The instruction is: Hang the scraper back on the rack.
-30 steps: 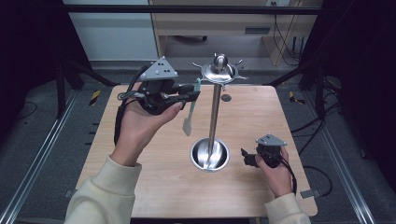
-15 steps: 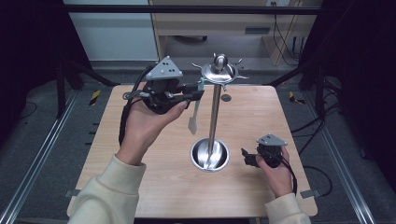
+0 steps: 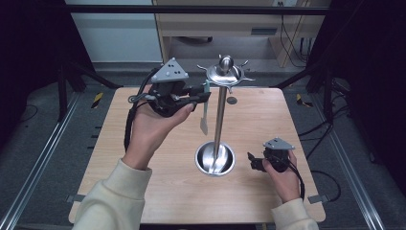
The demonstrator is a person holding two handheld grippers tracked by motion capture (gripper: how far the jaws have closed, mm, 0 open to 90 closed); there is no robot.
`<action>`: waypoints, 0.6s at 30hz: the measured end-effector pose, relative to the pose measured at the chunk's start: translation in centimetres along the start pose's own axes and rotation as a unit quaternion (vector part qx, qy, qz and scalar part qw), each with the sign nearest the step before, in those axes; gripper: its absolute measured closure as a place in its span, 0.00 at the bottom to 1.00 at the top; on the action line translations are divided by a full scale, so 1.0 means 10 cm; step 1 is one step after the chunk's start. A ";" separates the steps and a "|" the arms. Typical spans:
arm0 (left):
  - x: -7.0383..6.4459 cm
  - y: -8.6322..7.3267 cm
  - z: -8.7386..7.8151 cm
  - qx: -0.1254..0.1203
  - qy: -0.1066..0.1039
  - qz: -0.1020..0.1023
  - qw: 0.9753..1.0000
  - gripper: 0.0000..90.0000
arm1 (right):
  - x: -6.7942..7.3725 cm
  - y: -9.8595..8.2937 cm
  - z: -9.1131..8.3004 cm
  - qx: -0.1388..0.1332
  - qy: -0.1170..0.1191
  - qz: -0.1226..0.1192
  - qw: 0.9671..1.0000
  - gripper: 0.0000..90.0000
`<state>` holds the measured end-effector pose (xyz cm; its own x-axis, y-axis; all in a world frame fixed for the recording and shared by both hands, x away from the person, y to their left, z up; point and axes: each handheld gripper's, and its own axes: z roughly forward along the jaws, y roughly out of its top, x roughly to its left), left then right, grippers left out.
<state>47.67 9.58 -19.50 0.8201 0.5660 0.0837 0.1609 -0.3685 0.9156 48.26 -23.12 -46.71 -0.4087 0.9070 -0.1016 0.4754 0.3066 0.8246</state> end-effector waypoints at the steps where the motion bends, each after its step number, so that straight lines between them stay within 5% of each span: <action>1: 0.00 0.00 0.00 0.000 0.000 0.000 1.000 0.82 | 0.00 0.00 0.00 -0.001 0.001 -0.001 1.000 0.12; 18: 0.00 -0.02 -0.05 -0.004 -0.001 0.006 1.000 0.79 | 0.00 0.00 0.00 0.000 0.001 -0.001 1.000 0.11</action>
<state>47.41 9.99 -19.45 0.8228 0.5606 0.0935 0.1470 -0.3687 0.9178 48.26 -23.12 -46.72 -0.4117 0.9055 -0.1025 0.4745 0.3090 0.8242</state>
